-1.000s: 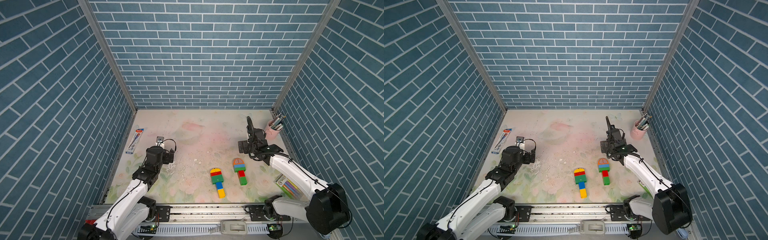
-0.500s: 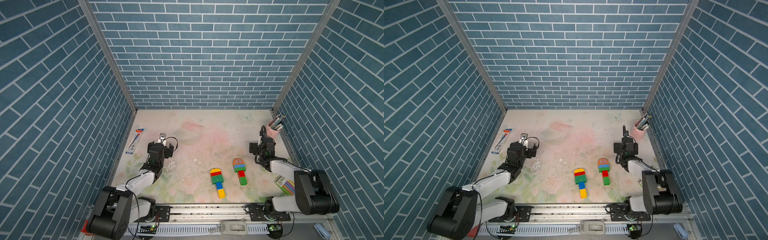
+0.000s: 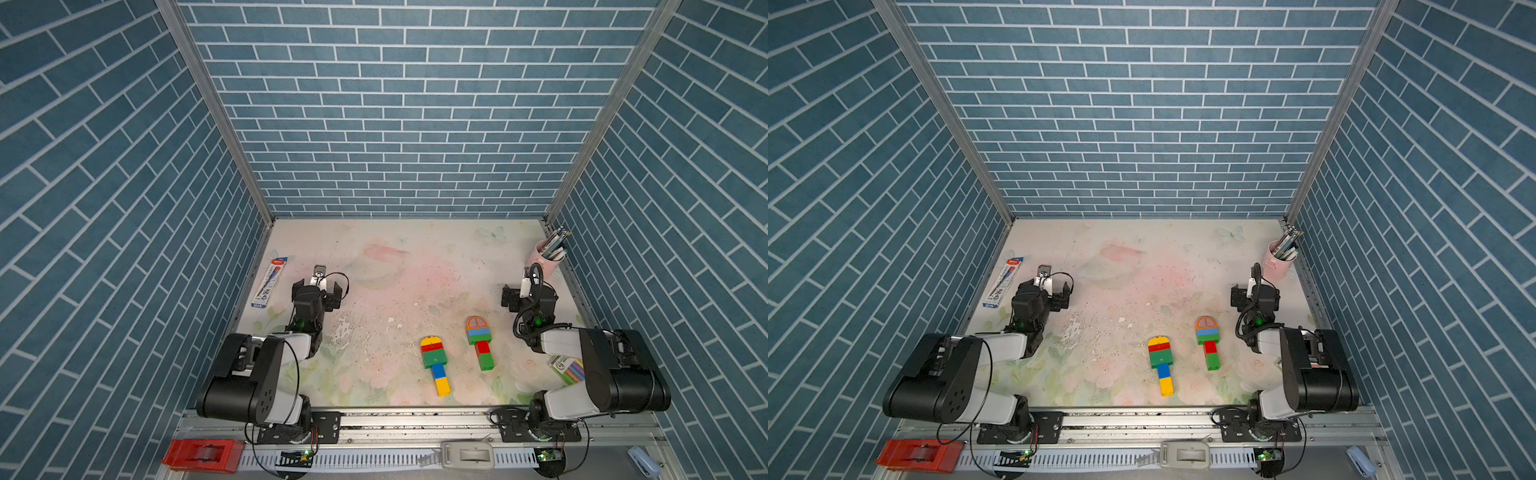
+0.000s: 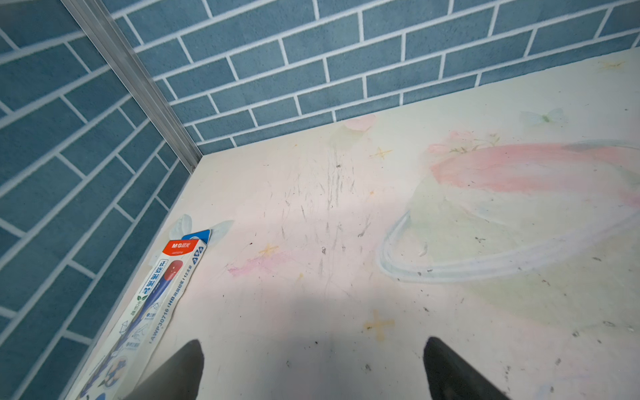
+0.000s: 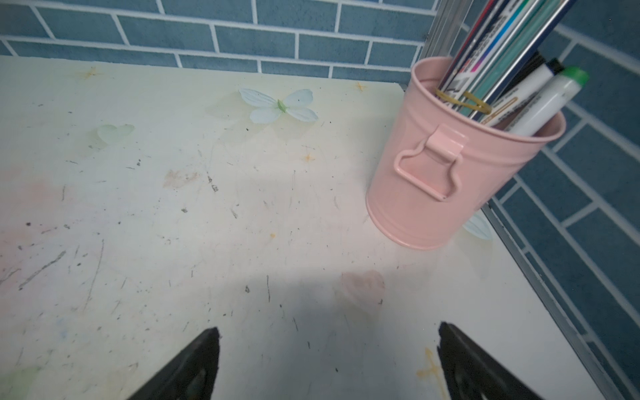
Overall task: Assemble an ice cream with lego
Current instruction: Reset both arms
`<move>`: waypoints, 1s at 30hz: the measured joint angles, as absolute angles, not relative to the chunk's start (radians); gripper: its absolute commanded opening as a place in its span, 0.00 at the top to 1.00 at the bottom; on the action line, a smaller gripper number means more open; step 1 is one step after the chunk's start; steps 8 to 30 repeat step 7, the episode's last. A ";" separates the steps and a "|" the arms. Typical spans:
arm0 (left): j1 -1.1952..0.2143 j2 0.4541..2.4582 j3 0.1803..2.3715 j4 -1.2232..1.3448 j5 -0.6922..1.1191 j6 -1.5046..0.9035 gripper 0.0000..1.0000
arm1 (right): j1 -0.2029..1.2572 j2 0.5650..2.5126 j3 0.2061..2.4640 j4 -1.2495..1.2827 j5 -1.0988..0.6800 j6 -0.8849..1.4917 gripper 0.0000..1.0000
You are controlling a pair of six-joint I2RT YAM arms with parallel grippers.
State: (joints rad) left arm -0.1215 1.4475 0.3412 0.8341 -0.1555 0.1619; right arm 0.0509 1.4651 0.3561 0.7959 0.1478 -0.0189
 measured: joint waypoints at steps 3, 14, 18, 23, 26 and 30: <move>-0.114 1.449 0.341 0.854 -0.144 0.154 0.00 | 0.051 1.465 0.355 0.829 0.148 -0.019 0.02; -0.109 1.449 0.341 0.867 -0.134 0.147 0.00 | 0.049 1.465 0.355 0.841 0.148 -0.016 0.01; -0.109 1.449 0.341 0.867 -0.134 0.147 0.00 | 0.049 1.465 0.355 0.841 0.148 -0.016 0.01; -0.109 1.449 0.341 0.867 -0.134 0.147 0.00 | 0.049 1.465 0.355 0.841 0.148 -0.016 0.01; -0.109 1.449 0.341 0.867 -0.134 0.147 0.00 | 0.049 1.465 0.355 0.841 0.148 -0.016 0.01; -0.109 1.449 0.341 0.867 -0.134 0.147 0.00 | 0.049 1.465 0.355 0.841 0.148 -0.016 0.01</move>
